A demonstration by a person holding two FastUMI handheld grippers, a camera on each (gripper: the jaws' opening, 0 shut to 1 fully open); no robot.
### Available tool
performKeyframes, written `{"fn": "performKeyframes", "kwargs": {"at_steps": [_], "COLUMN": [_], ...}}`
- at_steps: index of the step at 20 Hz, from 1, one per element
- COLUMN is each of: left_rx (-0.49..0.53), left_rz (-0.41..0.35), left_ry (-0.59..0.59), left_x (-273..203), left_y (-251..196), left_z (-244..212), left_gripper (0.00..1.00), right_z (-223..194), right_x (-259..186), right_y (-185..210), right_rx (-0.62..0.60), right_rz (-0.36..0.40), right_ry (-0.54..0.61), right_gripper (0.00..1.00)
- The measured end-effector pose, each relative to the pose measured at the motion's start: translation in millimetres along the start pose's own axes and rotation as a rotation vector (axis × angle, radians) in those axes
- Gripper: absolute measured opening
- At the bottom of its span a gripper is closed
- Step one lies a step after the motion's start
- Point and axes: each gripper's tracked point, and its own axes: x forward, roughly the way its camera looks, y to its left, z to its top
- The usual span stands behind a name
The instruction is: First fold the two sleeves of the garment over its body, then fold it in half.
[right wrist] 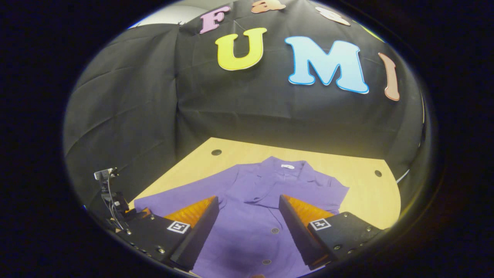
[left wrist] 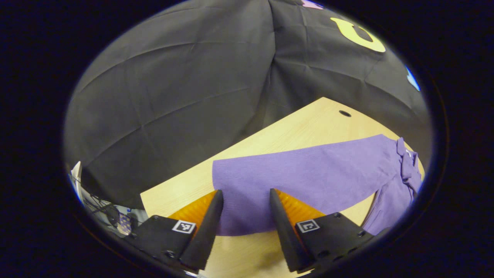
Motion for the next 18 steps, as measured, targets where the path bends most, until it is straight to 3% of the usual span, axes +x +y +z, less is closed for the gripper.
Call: {"fn": "performKeyframes", "kwargs": {"at_steps": [4,6,8,11,18], "left_rx": [0.016,0.019,0.043,0.037,-0.076], "left_rz": [-0.021,-0.039,-0.042,-0.074,-0.181], "left_ry": [-0.009,-0.019,-0.013,-0.011,-0.028], "left_x": [2.2,2.7,4.0,2.7,-15.6], "left_y": [-5.9,-11.9,-12.8,-17.1,-39.1], "left_z": [-0.2,1.9,0.7,4.2,35.8], "left_gripper": [0.41,0.4,0.13,0.07,0.07], "right_z": [-5.9,-9.5,-12.9,-17.6,-30.3], "right_x": [-2.9,-6.7,-10.5,-17.7,-28.7], "right_y": [-8.4,-15.8,-25.8,-43.0,-79.4], "right_rx": [0.016,0.036,0.051,0.063,0.113], "right_rz": [-0.001,-0.009,-0.021,-0.046,-0.091], "right_ry": [0.009,0.014,0.019,0.023,0.032], "right_gripper": [0.96,0.96,0.96,0.96,0.96]}}
